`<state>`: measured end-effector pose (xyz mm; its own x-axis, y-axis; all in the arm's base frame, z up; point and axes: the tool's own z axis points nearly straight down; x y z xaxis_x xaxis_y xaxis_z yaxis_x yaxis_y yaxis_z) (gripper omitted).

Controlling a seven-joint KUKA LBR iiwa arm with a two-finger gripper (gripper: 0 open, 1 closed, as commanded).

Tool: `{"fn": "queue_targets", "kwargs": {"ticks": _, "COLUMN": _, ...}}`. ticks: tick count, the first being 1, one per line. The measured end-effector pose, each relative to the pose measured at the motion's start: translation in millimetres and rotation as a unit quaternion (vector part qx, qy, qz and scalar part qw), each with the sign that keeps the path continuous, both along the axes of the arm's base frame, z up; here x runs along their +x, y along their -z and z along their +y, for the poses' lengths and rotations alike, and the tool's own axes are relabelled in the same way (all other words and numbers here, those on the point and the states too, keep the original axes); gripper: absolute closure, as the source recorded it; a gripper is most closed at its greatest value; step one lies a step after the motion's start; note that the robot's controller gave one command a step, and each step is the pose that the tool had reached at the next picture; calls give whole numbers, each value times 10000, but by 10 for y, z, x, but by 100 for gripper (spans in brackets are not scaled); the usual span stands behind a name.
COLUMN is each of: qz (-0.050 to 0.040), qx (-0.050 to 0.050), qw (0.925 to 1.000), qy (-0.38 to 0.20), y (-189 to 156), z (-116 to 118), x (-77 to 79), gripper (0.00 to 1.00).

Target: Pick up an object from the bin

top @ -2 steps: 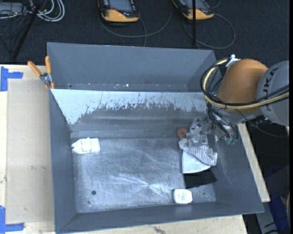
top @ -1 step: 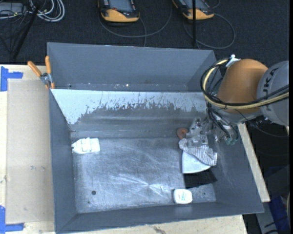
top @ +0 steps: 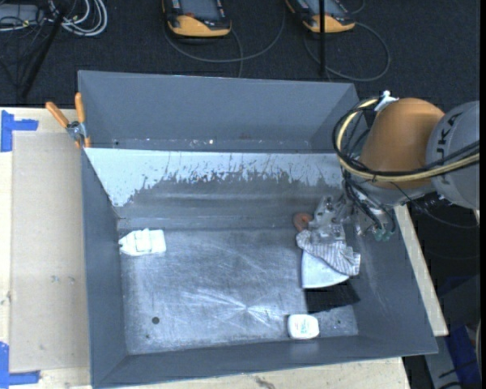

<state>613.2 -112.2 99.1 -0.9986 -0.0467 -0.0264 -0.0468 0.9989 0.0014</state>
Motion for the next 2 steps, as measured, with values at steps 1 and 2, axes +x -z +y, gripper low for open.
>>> {"fn": "queue_targets", "kwargs": {"ticks": 1, "qz": 0, "qx": 0, "qw": 10000, "qy": -1, "y": 0, "z": 0, "x": 0, "gripper": 100}}
{"fn": "queue_targets", "kwargs": {"ticks": 2, "qz": 0, "qx": 0, "qw": 10000, "qy": -2, "y": 0, "z": 0, "x": 0, "gripper": 100}}
